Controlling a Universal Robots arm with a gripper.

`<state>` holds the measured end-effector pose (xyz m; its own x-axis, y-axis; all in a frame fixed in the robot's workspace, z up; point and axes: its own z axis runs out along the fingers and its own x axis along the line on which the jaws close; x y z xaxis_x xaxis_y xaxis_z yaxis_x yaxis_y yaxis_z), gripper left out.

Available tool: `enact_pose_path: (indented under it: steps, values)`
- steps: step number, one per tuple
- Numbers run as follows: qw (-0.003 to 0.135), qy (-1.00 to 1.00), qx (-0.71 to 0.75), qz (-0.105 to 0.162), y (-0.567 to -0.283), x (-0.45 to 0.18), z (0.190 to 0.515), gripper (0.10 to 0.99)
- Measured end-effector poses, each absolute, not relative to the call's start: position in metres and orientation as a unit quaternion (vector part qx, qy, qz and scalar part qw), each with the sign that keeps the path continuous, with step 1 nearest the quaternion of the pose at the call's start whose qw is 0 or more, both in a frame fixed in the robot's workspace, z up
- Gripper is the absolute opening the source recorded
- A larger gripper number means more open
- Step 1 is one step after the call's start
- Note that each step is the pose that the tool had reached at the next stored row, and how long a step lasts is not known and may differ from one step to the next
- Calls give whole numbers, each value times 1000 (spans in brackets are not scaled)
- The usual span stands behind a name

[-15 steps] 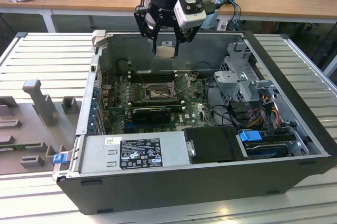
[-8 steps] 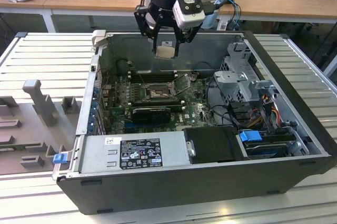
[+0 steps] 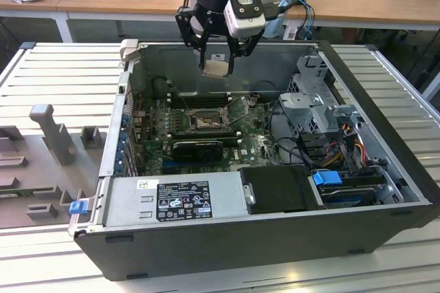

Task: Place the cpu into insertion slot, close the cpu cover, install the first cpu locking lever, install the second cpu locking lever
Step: 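Place the cpu into insertion slot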

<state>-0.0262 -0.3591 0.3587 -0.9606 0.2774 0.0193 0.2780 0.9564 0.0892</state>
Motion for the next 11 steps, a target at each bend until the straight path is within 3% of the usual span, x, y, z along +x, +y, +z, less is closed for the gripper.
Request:
enact_pose_path:
  steps: [11]
  values:
    - [2, -983, -178, -46, -359, -26, 359, 525]
